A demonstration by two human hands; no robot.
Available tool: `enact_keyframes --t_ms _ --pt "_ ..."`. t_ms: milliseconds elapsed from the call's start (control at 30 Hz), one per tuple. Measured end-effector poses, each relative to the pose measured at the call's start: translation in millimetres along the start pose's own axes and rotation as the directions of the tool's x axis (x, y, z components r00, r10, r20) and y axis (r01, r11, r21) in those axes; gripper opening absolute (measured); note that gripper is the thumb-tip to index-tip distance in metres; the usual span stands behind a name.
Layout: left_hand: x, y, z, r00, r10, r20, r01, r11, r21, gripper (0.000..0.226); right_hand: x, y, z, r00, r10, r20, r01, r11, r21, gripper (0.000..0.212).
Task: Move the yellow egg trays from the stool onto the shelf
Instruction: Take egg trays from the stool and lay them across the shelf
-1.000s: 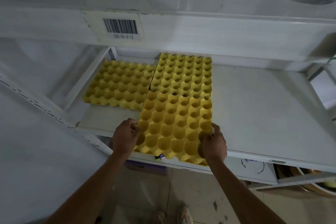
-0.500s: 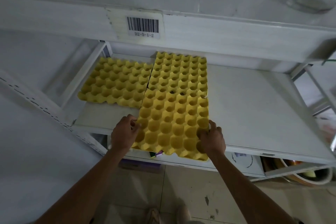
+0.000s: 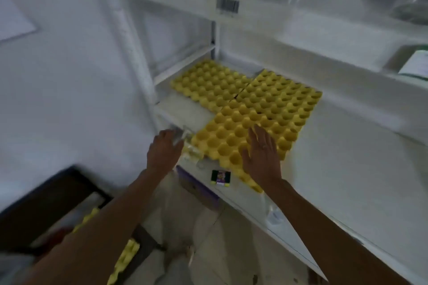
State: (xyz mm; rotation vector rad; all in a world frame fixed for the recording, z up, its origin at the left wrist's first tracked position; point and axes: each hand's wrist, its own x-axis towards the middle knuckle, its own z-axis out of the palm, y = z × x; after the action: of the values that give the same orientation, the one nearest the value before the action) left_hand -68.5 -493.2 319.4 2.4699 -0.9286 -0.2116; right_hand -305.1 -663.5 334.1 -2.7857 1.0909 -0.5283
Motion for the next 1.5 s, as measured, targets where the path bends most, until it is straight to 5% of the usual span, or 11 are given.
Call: enact_keyframes --t_ms 200,367,500,667,933,1267,1400,1500 --pt "-190.8 -39.8 -12.2 0.938 -0.335 -0.083 0.337 0.941 0.008 0.052 -79.1 -74.9 -7.6 0.885 -0.463 0.042 0.455 0.881 0.131 0.058" --pt "-356.5 -85.4 -22.0 0.817 -0.577 -0.003 0.576 0.815 0.057 0.056 -168.8 -145.4 1.4 0.683 -0.676 0.275 0.636 0.736 0.23 0.065" --pt "-447.6 -125.8 -30.2 0.691 -0.718 0.081 0.719 0.695 0.026 0.059 -227.5 -196.8 29.3 0.545 -0.701 0.461 0.652 0.699 0.293 0.062" --pt "-509.5 -168.1 -21.0 0.633 -0.766 0.115 0.771 0.637 0.006 0.042 -279.4 -250.2 74.0 0.392 -0.545 0.741 0.5 0.802 0.326 0.057" --pt "-508.4 -230.1 -8.5 0.655 -0.738 0.16 0.75 0.66 -0.025 0.048 -288.3 -281.6 121.3 0.401 -0.414 0.817 0.409 0.879 0.244 0.05" --pt "-403.5 -307.7 -0.4 0.649 -0.703 0.291 0.73 0.683 0.019 0.048 -215.3 -332.3 190.7 0.42 -0.306 0.854 0.239 0.945 0.222 0.046" --pt "-357.5 -357.5 9.3 0.596 -0.731 0.332 0.781 0.623 -0.032 0.049 -173.8 -369.6 252.5 0.323 -0.271 0.907 0.147 0.961 0.235 0.039" --pt "-327.4 -390.7 19.6 0.504 -0.772 0.388 0.854 0.514 -0.086 0.05 -150.8 -398.3 302.6 0.252 -0.284 0.925 0.232 0.946 0.227 0.041"
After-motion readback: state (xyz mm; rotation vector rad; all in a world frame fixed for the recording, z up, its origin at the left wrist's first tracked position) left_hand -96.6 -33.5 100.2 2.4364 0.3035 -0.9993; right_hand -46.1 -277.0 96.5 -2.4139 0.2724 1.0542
